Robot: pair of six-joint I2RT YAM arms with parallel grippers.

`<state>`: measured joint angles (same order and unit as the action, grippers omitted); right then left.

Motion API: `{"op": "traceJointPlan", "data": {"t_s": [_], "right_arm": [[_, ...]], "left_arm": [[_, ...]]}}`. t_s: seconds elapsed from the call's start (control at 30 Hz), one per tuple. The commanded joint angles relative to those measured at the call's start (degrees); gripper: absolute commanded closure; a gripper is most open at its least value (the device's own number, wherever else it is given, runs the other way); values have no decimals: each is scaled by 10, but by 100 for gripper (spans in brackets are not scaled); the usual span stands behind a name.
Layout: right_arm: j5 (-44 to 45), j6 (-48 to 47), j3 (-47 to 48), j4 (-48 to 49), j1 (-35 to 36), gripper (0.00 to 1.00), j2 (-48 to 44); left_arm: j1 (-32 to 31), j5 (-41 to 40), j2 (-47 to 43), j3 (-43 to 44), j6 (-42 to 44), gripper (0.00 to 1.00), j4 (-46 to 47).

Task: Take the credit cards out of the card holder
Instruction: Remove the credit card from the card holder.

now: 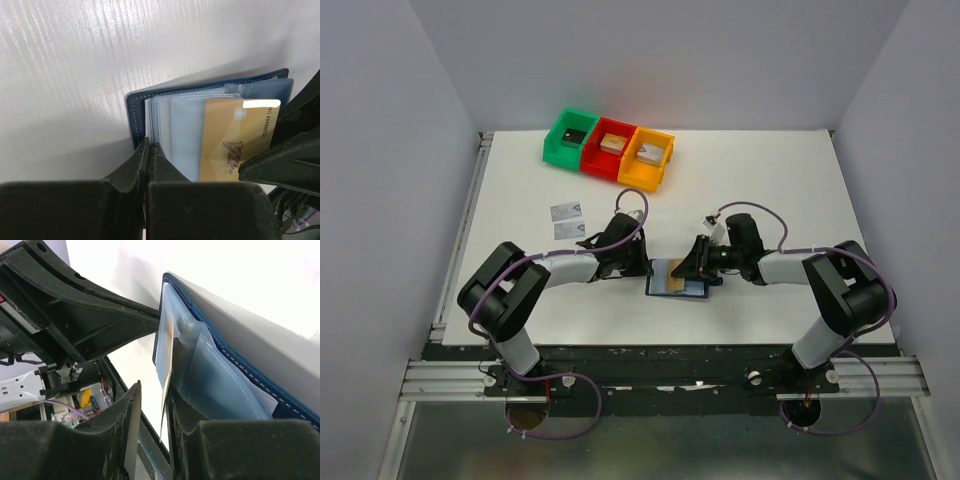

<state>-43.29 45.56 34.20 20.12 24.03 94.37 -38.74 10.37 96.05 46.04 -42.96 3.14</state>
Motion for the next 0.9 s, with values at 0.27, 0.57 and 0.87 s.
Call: {"op": "traceJointPlan", "data": {"t_s": [0.27, 0.57, 0.87], "right_arm": [[13, -12, -18, -6, -17, 73, -26], [22, -11, -29, -10, -26, 83, -32], [101, -29, -36, -121, -50, 100, -121]], "left_arm": [[1, -27, 4, -18, 5, 100, -30], [2, -28, 0, -23, 3, 100, -26], [1, -27, -23, -32, 11, 100, -21]]}}
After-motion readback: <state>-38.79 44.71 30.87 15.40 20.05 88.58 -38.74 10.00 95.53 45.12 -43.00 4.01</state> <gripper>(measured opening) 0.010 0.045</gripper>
